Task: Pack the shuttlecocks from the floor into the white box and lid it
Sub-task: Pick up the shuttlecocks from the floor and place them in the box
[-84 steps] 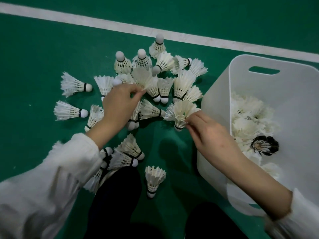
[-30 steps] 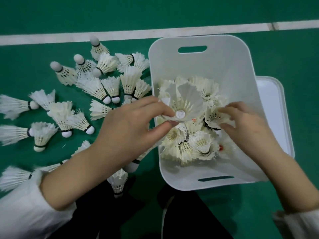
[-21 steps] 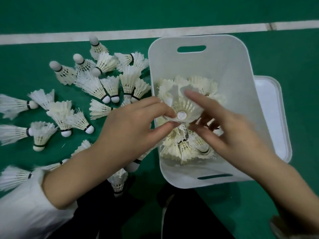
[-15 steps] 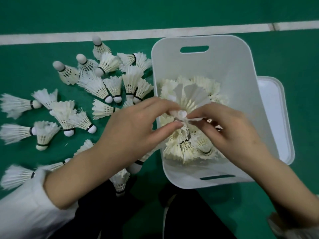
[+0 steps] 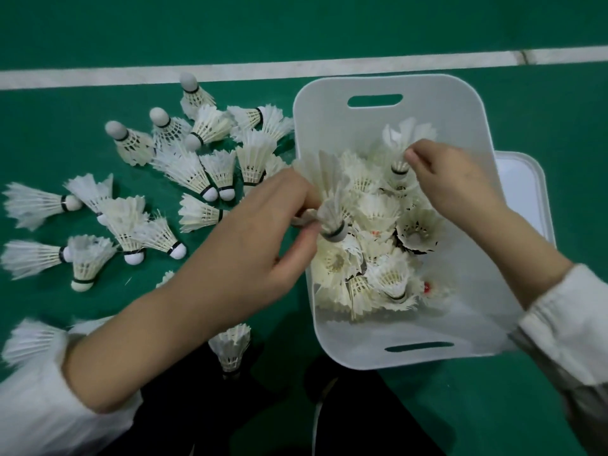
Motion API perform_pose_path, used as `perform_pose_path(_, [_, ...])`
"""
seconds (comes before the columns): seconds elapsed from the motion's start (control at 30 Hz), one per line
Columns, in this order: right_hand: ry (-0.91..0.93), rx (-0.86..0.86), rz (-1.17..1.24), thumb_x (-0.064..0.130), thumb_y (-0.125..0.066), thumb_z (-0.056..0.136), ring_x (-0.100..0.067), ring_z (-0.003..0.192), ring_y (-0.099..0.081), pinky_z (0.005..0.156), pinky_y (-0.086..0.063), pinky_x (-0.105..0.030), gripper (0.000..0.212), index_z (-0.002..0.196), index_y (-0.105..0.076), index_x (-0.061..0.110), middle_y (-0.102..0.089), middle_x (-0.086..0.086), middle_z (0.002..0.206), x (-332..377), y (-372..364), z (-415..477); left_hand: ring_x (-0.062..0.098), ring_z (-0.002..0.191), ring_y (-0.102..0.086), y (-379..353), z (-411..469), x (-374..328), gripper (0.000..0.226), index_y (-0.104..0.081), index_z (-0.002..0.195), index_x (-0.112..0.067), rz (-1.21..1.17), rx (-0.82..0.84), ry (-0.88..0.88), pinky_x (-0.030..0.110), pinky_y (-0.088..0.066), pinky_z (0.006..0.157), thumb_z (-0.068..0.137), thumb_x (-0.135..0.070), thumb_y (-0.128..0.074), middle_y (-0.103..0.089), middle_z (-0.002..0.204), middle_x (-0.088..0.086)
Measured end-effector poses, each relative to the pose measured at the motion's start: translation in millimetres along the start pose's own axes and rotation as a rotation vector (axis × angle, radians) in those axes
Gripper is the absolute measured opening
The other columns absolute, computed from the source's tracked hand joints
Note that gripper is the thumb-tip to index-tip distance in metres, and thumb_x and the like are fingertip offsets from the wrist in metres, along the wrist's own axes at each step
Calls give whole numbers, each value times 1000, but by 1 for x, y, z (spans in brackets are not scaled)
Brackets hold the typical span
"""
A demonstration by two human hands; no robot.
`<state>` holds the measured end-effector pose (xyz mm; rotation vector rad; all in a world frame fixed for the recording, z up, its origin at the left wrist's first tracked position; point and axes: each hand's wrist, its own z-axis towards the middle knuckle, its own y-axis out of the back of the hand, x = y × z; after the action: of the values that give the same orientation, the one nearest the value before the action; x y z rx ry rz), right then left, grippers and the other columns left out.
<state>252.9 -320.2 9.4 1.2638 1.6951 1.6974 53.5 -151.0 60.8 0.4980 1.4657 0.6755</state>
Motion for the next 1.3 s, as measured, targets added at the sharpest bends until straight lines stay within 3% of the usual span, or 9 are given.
perform_pose_path(0.2, [-60,131,-143,29,-38,98,-29,78,-46,67,-34,-33,32,99,-60,7,-50,-14,89,-11,-28,15,15,86,-49,-4,2,10,20,-68,92,-8,150,-93,-153,15,-34,80,90,-22,-54,-60,88,3])
perform_pose_path(0.33, [-158,201,-197,31,-39,97,-37,95,-52,87,-43,-41,33,105,-63,10,-48,-16,104,-25,-38,18,13,85,-49,-7,2,13,19,-68,91,-7,150,-98,-169,15,-35,80,88,-22,-58,-62,87,3])
perform_pose_path(0.5, [-160,213,-226,29,-41,96,-36,99,-52,87,-41,-40,34,122,-55,13,-44,-17,117,-20,-31,13,12,86,-50,-9,1,16,21,-68,91,-7,154,-88,-167,17,-37,79,88,-25,-57,-62,88,2])
perform_pose_path(0.6, [-42,67,-159,26,-48,94,-31,102,-54,86,-44,-41,42,134,-41,18,-40,-13,129,2,-9,-8,12,86,-50,-8,1,18,21,-68,91,-8,157,-97,-161,17,-37,80,88,-25,-57,-62,88,1])
perform_pose_path(0.7, [235,-72,210,18,-55,91,-7,88,-57,82,-47,-27,32,123,-53,19,-45,0,125,32,20,-42,13,85,-50,-7,2,19,19,-68,90,-8,155,-109,-163,18,-37,79,88,-24,-57,-63,87,1])
perform_pose_path(0.83, [495,36,370,24,-59,87,-5,84,-56,78,-42,-9,37,123,-53,17,-48,5,125,57,27,-73,14,83,-50,-9,4,19,19,-68,89,-8,149,-123,-180,22,-41,76,87,-24,-58,-63,86,1])
perform_pose_path(1.0, [556,-19,353,19,-62,85,-6,85,-54,69,-47,-22,46,128,-46,19,-38,0,135,63,23,-68,14,82,-51,-9,3,20,18,-68,87,-6,113,-150,-217,22,-41,75,87,-21,-59,-63,85,3])
perform_pose_path(1.13, [662,10,247,17,-59,85,-12,89,-56,74,-41,-17,18,101,-62,9,-57,-7,117,65,21,-65,14,84,-51,-8,5,25,19,-69,89,-6,128,-132,-235,19,-38,77,87,-22,-59,-64,87,3])
perform_pose_path(1.3, [490,-25,273,16,-63,81,-8,78,-56,72,-47,-27,10,87,-64,8,-64,-2,91,56,28,-66,12,111,-50,-10,5,25,32,-60,118,-11,88,-37,-218,21,-37,98,88,-23,-54,-59,117,3])
